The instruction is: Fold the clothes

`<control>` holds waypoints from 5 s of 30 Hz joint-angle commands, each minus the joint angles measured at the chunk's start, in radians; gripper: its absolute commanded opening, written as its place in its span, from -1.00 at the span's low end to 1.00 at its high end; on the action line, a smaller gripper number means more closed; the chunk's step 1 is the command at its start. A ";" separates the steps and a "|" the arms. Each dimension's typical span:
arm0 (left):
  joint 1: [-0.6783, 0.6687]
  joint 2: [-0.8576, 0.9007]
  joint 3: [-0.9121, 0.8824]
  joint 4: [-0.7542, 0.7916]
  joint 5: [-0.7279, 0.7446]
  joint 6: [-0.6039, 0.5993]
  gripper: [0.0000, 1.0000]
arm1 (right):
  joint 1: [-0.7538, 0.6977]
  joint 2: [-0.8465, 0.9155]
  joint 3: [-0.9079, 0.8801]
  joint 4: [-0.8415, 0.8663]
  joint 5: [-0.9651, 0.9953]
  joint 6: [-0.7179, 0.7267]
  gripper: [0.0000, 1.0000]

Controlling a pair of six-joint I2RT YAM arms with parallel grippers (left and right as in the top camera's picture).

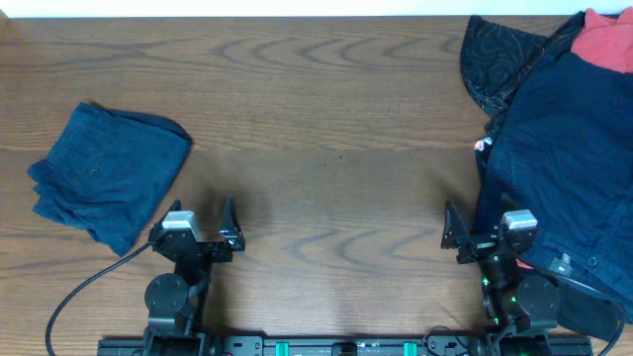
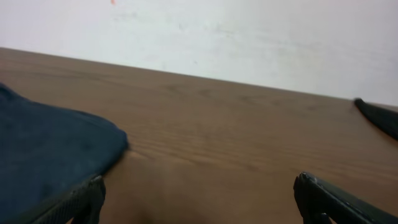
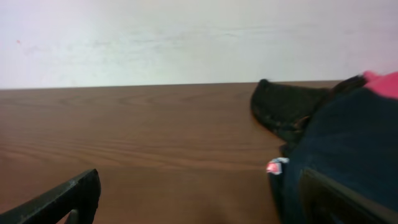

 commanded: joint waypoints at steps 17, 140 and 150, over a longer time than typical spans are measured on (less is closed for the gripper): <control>0.002 0.805 0.683 -0.485 0.091 -0.024 0.96 | -0.064 0.941 0.630 -0.354 0.114 0.015 0.98; 0.194 1.630 1.501 -0.926 0.300 -0.092 0.96 | 0.051 1.144 0.892 -0.805 0.301 0.217 0.50; -0.021 1.630 1.248 -0.912 0.432 -0.210 0.96 | 0.051 1.144 0.892 -0.792 0.297 0.217 0.50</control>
